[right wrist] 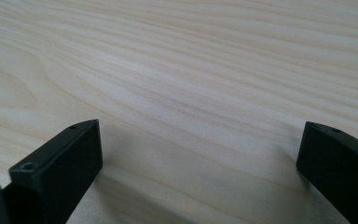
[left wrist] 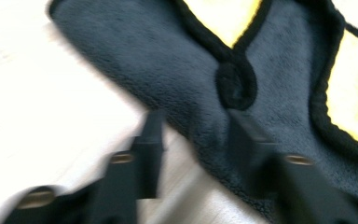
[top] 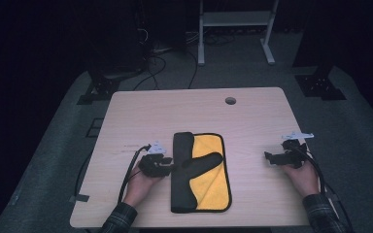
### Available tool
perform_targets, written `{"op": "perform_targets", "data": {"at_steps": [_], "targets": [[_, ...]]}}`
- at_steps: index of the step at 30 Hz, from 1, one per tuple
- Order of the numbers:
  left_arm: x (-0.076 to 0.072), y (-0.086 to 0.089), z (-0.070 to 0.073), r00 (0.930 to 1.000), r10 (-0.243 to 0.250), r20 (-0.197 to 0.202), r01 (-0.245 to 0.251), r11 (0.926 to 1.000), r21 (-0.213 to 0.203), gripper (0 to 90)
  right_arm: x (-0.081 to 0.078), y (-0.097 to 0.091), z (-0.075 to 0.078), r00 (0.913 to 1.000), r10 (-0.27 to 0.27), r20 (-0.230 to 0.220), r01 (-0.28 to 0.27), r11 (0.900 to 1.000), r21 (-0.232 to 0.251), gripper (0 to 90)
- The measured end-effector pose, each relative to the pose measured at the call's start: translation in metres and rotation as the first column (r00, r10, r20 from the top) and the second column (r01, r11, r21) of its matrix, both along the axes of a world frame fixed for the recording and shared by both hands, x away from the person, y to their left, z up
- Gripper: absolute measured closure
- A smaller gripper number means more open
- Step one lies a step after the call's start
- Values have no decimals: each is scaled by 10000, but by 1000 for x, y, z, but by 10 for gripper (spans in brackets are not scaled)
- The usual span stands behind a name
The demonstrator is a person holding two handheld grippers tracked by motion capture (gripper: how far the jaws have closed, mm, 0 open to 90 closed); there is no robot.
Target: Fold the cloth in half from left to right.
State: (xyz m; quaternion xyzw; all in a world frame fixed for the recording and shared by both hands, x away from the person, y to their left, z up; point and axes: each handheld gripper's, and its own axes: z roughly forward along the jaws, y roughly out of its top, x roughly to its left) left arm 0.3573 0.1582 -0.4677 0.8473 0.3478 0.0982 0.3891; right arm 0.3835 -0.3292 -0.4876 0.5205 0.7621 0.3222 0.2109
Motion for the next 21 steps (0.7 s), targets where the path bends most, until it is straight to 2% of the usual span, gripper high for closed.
{"op": "perform_targets", "data": {"at_steps": [1, 2, 4, 8, 10, 14, 17, 19, 20, 21], "targets": [[0, 0, 0, 10000, 0, 0, 0, 10000, 0, 408, 0, 0, 0, 10000, 0, 0, 0, 10000, 0, 0], [0, 2, 0, 9998, 164, 62, -165, 9998, 143, 408, 0, 0, 0, 10000, 19, 1, -19, 10000, 13, 0], [-3, 10, 0, 9986, 427, 302, -442, 9978, 489, 257, 0, -1, 0, 9999, 116, -19, -116, 9999, -12, 0], [-7, 20, 0, 9976, 558, 404, -595, 9935, 966, 146, 2, -2, 1, 9994, 331, -44, -331, 9994, -57, 0], [-9, 26, 0, 9980, 572, 286, -598, 9935, 973, 92, 2, -2, 1, 9992, 387, -46, -387, 9992, -69, 0], [-12, 41, -4, 9983, 586, -37, -580, 9937, 961, 14, 1, -1, 3, 9978, 660, -30, -660, 9978, -48, 47], [-15, 49, -9, 9983, 582, 7, -578, 9910, 1210, 0, 1, 3, 4, 9968, 797, -97, -797, 9968, -36, 48], [-16, 51, -10, 9984, 539, 148, -553, 9908, 1238, 0, 1, 4, 5, 9965, 839, -62, -839, 9965, -16, 48], [-19, 56, -12, 9976, 571, 390, -620, 9884, 1388, 0, 1, 6, 7, 9954, 953, -70, -952, 9954, 75, 49], [-19, 56, -12, 9976, 571, 390, -620, 9884, 1388, 0, 1, 6, 7, 9954, 953, -70, -952, 9954, 75, 49]]}}
